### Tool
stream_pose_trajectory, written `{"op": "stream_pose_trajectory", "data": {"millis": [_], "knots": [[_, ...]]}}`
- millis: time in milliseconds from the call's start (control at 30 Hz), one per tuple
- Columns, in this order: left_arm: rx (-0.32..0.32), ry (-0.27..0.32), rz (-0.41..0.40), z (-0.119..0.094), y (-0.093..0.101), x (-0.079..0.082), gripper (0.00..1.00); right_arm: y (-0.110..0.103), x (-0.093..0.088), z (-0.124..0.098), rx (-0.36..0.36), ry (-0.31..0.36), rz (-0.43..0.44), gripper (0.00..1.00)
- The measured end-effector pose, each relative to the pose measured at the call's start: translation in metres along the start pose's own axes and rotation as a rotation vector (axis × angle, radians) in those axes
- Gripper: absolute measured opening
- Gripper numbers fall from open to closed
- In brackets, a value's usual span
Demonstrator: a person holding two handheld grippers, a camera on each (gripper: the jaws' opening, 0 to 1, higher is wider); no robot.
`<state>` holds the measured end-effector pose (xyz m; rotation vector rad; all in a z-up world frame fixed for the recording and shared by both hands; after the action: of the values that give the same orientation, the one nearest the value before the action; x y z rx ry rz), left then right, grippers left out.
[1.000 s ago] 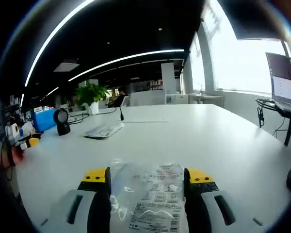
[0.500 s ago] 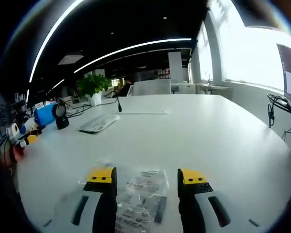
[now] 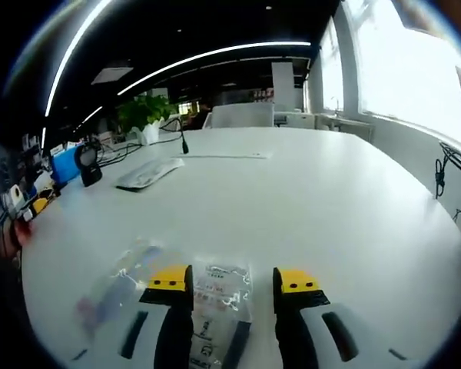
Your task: Clip sheet goods on table flip sheet goods clip sheet goods scan sheet goods put sheet goods back to table
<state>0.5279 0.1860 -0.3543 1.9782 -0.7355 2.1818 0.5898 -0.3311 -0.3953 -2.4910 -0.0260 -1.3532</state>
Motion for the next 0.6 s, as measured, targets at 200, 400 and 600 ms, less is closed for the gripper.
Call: {"op": "stream_pose_trajectory", "data": {"millis": [200,400,600], "knots": [[0.004,0.002,-0.003,0.0,-0.0012,0.0001,0.3,0.0004,-0.0019,-0.0006,-0.016,-0.016,-0.001,0.3],[0.0,0.001,-0.002,0.0002,-0.0007,0.0002,0.3,-0.0006,-0.0001,0.0001,-0.026,-0.058,-0.03,0.29],[-0.002,-0.001,-0.003,0.0003,-0.0004,0.0003,0.3,-0.0011,-0.0004,0.0002,-0.042,-0.075,-0.076,0.27]]}}
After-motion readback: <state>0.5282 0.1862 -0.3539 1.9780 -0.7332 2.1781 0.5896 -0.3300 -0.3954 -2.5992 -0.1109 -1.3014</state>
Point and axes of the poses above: the point that each gripper's makers call its tool centre point, and the gripper's own axes: z roughly forward along the fingers, y roughly to its right, x roughly out of its top, the point moved 5 cm from there along -z, roughly backward along the fingers, and after that the axes turned 14 degrees about z, right-handed, at the moved point
